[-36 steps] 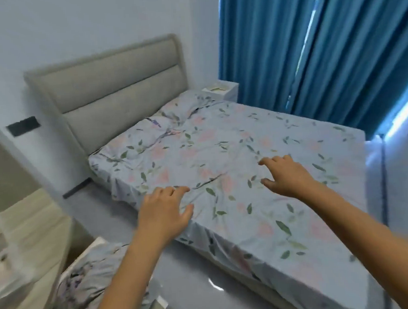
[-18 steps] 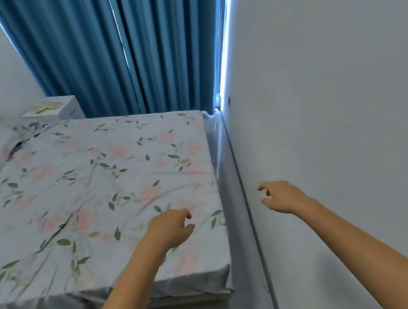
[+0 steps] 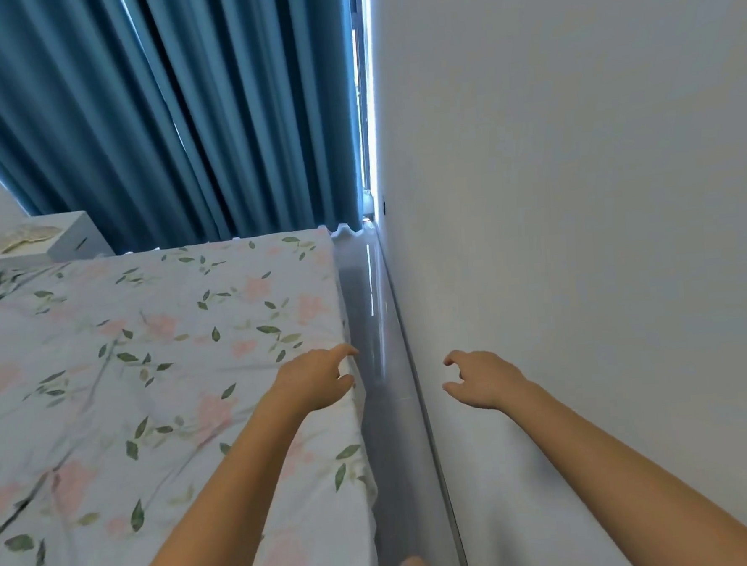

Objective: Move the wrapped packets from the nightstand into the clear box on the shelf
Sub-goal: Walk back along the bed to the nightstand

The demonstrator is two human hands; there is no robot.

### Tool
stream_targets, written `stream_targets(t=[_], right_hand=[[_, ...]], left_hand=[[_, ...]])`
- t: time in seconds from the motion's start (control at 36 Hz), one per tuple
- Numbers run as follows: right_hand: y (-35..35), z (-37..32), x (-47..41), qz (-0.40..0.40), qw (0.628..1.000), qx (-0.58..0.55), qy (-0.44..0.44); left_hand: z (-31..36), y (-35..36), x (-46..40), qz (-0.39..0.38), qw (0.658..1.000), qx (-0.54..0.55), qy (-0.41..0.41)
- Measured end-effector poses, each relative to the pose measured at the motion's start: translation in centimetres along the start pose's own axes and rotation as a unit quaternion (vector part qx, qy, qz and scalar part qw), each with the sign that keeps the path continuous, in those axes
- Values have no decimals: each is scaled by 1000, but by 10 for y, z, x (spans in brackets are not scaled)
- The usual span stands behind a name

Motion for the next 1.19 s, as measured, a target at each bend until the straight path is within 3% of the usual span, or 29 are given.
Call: stream_targets(t=[0.36,0.69,0.97,1.19], right_hand=[[-47,9,-207,-6,999,31,-20],[-161,-30,-461,-33,998,48,-37],[-219,-48,-622,-30,997,52,-49],[-271,-39,-807,-44,995,75,-44]], left_hand=[[-41,-7,-215,-27,999,11,-27],[-119,-101,-441,-16,998,-49,-43],[-163,-144,-595,-17,998,-25,-55],[-200,-173,-759,-14,997,-30,-63]])
Point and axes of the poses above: each hand's wrist, its own x-axis away from the middle knuckle, its own y-axis out of the palm, z = x × y, the point moved 2 cm from there along -x, towards the middle knuckle, and after that the axes turned 2 degrees about z, right-handed, at the moved point
